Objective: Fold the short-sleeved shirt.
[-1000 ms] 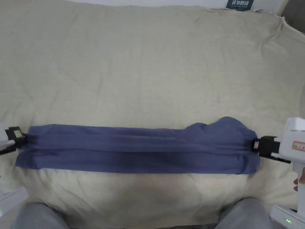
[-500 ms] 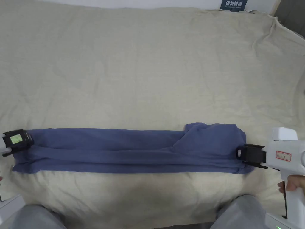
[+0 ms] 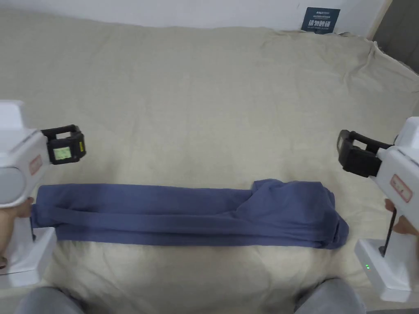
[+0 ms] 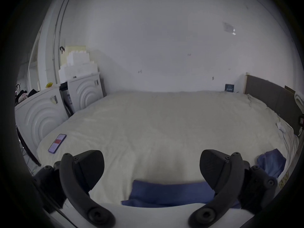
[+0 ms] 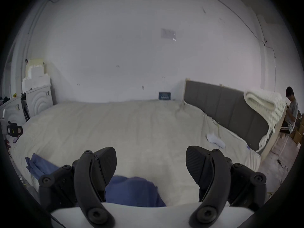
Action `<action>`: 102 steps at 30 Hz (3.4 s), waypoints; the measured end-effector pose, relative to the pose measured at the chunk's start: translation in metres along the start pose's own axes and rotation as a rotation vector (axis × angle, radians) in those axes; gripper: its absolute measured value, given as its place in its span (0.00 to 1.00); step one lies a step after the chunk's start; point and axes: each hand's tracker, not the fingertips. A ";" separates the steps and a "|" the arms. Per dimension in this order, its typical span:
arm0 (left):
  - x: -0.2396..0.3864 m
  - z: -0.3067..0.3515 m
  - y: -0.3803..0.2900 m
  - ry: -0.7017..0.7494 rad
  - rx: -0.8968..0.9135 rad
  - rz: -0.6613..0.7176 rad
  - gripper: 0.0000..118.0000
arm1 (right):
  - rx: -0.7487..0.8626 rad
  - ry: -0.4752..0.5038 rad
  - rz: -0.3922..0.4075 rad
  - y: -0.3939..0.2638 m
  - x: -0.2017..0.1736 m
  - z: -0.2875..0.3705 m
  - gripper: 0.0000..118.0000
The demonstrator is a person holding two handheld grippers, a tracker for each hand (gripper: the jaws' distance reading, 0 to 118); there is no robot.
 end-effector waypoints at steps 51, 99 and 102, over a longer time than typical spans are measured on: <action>-0.026 -0.008 0.028 -0.230 -0.266 0.141 0.00 | 0.068 0.094 -0.057 -0.021 -0.060 0.020 0.00; -0.095 -0.095 -0.026 -0.367 -0.853 0.271 0.02 | -0.030 0.049 -0.004 -0.039 -0.063 -0.005 0.00; -0.099 -0.074 0.000 -0.418 -0.788 0.329 0.02 | -0.016 0.054 -0.017 -0.038 -0.059 -0.003 0.00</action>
